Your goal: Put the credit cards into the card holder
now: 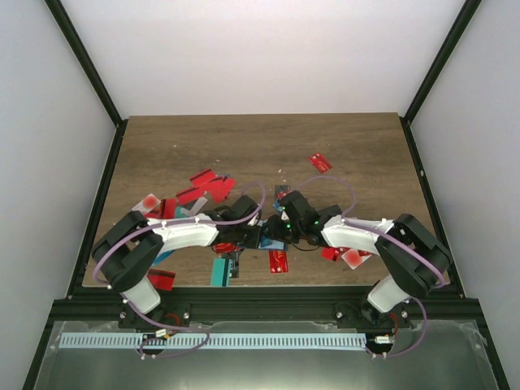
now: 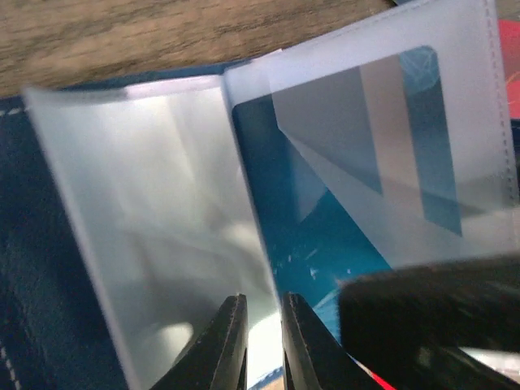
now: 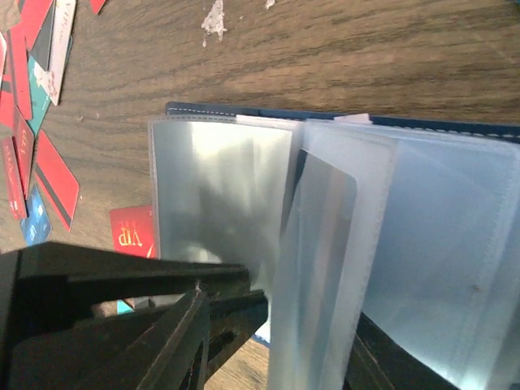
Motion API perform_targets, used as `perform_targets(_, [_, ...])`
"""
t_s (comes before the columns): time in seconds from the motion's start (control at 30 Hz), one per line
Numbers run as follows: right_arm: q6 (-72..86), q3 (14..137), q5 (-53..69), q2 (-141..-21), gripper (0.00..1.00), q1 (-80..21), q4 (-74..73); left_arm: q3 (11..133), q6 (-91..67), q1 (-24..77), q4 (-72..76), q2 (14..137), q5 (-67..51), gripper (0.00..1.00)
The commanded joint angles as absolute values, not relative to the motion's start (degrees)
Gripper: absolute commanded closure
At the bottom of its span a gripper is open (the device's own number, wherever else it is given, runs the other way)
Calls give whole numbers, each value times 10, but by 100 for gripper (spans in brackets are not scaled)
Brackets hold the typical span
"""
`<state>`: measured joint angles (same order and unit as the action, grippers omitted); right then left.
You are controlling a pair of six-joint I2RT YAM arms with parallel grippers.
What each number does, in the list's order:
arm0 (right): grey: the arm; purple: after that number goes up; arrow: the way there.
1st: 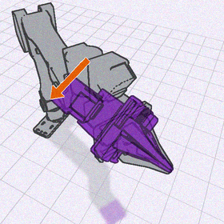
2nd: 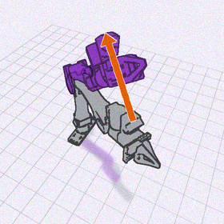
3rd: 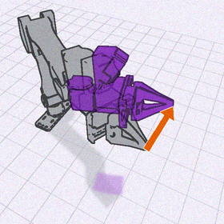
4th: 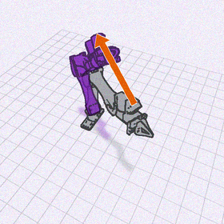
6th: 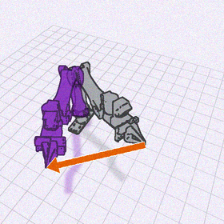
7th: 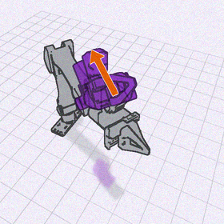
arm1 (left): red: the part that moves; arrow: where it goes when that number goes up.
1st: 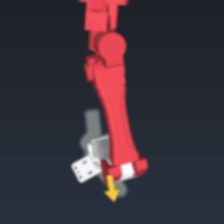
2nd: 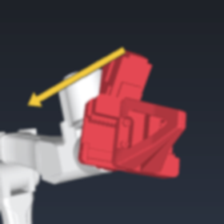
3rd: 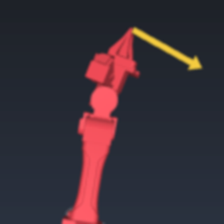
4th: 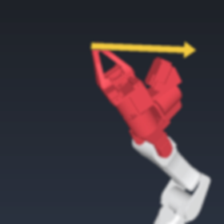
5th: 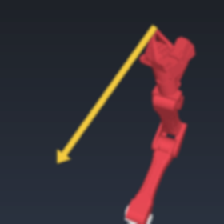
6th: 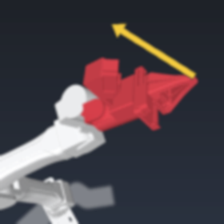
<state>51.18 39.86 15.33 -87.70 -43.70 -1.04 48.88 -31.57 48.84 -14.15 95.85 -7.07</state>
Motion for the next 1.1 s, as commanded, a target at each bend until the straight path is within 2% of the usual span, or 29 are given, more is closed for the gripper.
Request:
perform_targets(0.0, [500, 441, 139, -902, 61, -453, -31, 462, -335, 480, -130, 898, -81, 85])
perform_targets(0.5, [501, 541, 103, -980, 58, -502, -89, 342, -350, 402, -196, 687, -57, 86])
perform_targets(0.93, [507, 593, 105, -1029, 55, -526, -81, 311, -338, 375, -183, 616, -99, 86])
perform_targets(1.07, [489, 610, 116, -1019, 49, -527, -82, 312, -342, 375, -176, 604, -101, 86])
